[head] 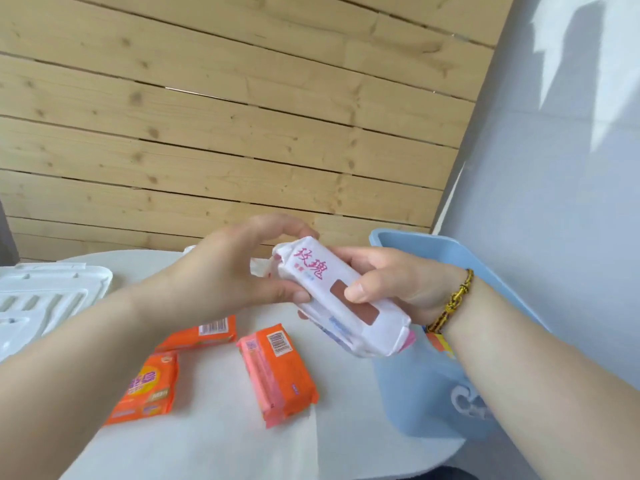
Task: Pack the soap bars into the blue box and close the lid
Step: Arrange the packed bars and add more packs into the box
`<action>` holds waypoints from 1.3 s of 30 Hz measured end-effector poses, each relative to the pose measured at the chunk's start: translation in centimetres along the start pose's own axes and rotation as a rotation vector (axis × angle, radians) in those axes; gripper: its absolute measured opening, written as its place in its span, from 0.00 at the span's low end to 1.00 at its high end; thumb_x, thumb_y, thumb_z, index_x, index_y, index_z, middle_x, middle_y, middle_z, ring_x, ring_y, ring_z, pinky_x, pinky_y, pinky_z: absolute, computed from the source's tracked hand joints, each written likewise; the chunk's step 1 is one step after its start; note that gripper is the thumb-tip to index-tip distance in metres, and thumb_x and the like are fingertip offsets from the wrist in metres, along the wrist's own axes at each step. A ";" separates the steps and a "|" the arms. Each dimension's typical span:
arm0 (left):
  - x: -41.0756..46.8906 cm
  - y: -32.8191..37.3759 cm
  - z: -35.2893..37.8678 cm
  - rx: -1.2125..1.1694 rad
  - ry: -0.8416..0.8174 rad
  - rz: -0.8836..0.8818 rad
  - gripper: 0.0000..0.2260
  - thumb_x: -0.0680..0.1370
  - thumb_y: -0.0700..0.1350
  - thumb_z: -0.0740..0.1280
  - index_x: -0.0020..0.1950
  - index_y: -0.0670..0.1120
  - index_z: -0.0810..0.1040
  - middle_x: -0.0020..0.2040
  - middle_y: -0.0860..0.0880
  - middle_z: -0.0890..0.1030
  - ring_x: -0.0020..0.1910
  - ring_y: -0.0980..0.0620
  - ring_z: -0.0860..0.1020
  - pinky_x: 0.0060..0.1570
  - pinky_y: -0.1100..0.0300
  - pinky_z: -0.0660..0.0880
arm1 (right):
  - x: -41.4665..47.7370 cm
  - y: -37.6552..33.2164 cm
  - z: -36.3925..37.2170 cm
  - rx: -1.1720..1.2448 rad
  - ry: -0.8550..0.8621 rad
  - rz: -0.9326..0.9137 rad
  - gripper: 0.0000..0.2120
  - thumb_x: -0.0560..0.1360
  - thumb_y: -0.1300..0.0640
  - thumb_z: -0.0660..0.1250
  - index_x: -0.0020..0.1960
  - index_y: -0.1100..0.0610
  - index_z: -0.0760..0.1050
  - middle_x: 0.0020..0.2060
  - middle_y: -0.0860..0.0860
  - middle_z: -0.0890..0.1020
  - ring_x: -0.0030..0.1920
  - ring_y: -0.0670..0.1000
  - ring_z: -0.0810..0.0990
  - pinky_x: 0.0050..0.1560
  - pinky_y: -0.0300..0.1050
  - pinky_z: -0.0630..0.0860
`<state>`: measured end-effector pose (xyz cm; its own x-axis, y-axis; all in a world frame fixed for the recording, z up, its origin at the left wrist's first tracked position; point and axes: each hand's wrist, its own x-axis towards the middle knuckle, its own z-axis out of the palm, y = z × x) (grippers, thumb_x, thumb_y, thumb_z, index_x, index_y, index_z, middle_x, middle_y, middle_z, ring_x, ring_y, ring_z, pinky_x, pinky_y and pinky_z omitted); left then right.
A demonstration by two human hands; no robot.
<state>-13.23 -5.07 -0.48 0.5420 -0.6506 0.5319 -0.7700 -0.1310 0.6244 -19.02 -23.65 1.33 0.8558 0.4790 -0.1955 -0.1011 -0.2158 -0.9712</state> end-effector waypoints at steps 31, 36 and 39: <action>13.8 -3.7 17.1 0.247 -0.403 -0.261 0.24 0.77 0.41 0.56 0.71 0.52 0.56 0.74 0.49 0.60 0.73 0.50 0.53 0.70 0.55 0.54 | -2.3 8.9 -14.6 -1.166 0.983 0.762 0.17 0.77 0.63 0.54 0.65 0.64 0.60 0.58 0.63 0.69 0.58 0.61 0.73 0.51 0.51 0.71; 13.8 -4.0 17.3 0.223 -0.383 -0.256 0.24 0.77 0.40 0.56 0.71 0.52 0.56 0.74 0.49 0.60 0.73 0.50 0.54 0.71 0.54 0.53 | -2.2 10.9 -15.1 -1.183 0.919 0.784 0.17 0.77 0.64 0.55 0.66 0.65 0.59 0.65 0.61 0.66 0.61 0.60 0.74 0.58 0.53 0.73; 13.9 -4.2 17.5 0.202 -0.351 -0.257 0.23 0.77 0.41 0.57 0.71 0.53 0.57 0.73 0.49 0.61 0.72 0.50 0.55 0.70 0.54 0.54 | -2.3 11.5 -15.6 -1.207 0.871 0.775 0.19 0.78 0.62 0.55 0.68 0.65 0.58 0.67 0.61 0.65 0.63 0.60 0.73 0.61 0.53 0.71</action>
<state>-8.37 -26.62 -5.74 0.6042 -0.7865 0.1279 -0.6947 -0.4413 0.5681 -14.27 -40.48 -7.23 0.8422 -0.5389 -0.0149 -0.5378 -0.8418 0.0466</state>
